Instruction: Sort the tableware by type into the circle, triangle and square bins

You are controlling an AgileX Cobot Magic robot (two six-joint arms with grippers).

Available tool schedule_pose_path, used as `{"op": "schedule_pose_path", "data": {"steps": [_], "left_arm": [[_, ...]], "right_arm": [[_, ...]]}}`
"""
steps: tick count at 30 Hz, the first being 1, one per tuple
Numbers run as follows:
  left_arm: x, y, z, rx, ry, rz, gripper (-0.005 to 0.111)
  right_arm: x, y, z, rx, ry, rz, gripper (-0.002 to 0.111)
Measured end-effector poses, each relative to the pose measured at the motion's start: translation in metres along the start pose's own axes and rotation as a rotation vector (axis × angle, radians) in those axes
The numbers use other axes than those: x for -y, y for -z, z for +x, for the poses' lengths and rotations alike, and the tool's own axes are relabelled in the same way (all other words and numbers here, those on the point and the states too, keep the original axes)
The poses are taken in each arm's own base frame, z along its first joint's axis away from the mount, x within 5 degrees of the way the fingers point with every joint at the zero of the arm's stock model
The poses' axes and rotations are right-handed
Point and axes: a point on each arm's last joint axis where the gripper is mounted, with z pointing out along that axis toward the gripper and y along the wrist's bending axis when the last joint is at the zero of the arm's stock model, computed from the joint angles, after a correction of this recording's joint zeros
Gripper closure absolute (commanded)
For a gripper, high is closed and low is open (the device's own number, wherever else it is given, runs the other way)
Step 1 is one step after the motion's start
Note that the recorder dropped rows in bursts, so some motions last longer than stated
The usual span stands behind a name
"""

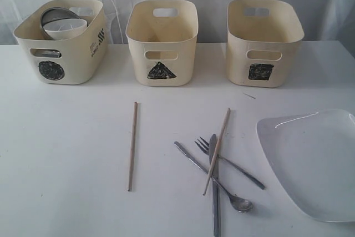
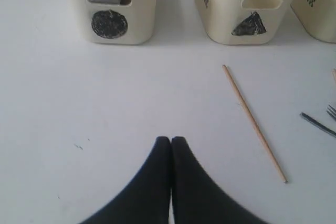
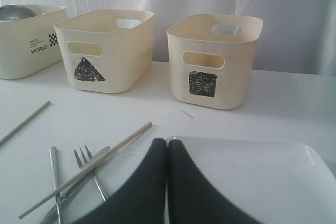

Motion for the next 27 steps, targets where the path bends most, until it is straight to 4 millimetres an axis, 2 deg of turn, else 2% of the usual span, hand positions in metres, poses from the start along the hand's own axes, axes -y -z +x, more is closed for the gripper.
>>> {"op": "schedule_pose_path", "data": {"steps": [4, 6, 11, 27], "left_arm": [[-0.01, -0.008, 0.033, 0.183, -0.025, -0.069, 0.107], [-0.012, -0.011, 0.05, 0.203, -0.012, -0.078, 0.107], [-0.019, -0.02, 0.074, 0.228, 0.046, -0.117, 0.107], [-0.022, -0.021, 0.076, 0.257, 0.018, -0.14, 0.107]], "right_arm": [[0.0, 0.0, 0.0, 0.0, 0.0, 0.0, 0.108], [0.0, 0.0, 0.0, 0.0, 0.0, 0.0, 0.108], [0.0, 0.0, 0.0, 0.0, 0.0, 0.0, 0.108], [0.0, 0.0, 0.0, 0.0, 0.0, 0.0, 0.108]]}}
